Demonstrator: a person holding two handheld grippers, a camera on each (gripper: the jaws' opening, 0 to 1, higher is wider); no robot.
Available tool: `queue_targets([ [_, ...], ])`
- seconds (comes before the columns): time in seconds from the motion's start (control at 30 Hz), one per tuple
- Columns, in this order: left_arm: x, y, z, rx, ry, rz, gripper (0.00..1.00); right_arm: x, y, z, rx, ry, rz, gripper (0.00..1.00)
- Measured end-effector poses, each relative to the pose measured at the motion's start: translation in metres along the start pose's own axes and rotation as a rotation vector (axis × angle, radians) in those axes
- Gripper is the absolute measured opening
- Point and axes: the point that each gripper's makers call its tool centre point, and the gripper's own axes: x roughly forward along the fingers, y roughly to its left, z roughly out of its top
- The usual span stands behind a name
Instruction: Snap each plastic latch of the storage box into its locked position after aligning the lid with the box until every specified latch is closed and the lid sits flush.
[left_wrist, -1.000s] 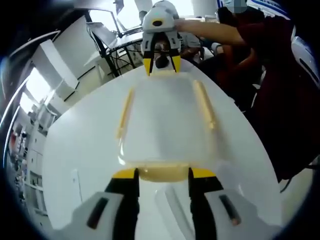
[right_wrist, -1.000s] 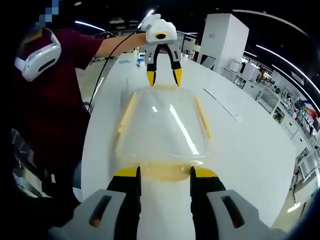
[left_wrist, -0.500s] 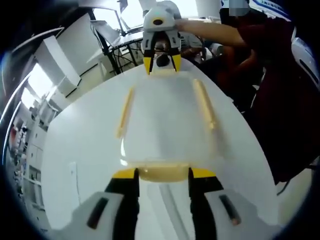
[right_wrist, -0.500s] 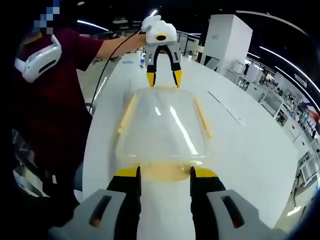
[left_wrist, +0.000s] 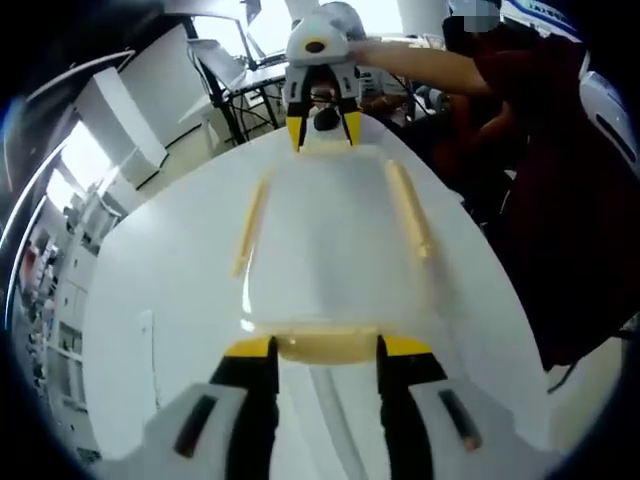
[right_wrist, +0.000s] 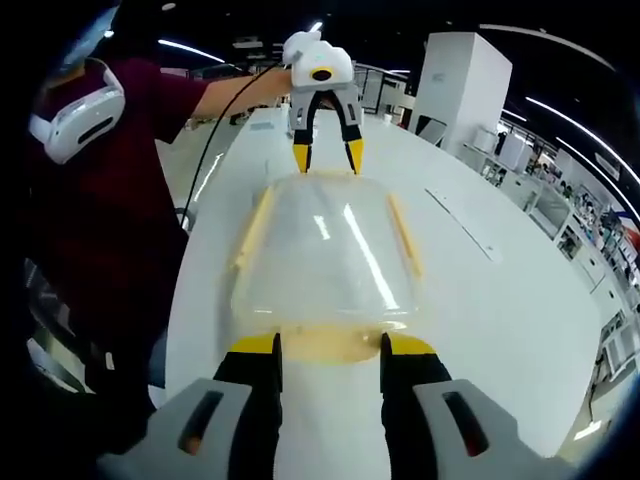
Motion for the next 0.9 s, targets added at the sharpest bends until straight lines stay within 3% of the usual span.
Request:
queue_targets([
  [0.5, -0.011, -0.007, -0.013, -0.019, 0.007, 0.021, 0.37, 0.012, -0.001, 0.008, -0.015, -0.014, 0.022, 0.36],
  [0.9, -0.02, -0.009, -0.032, -0.058, 0.023, 0.042, 0.37, 0.03, -0.005, 0.021, -0.041, -0.018, 0.057, 0.36],
])
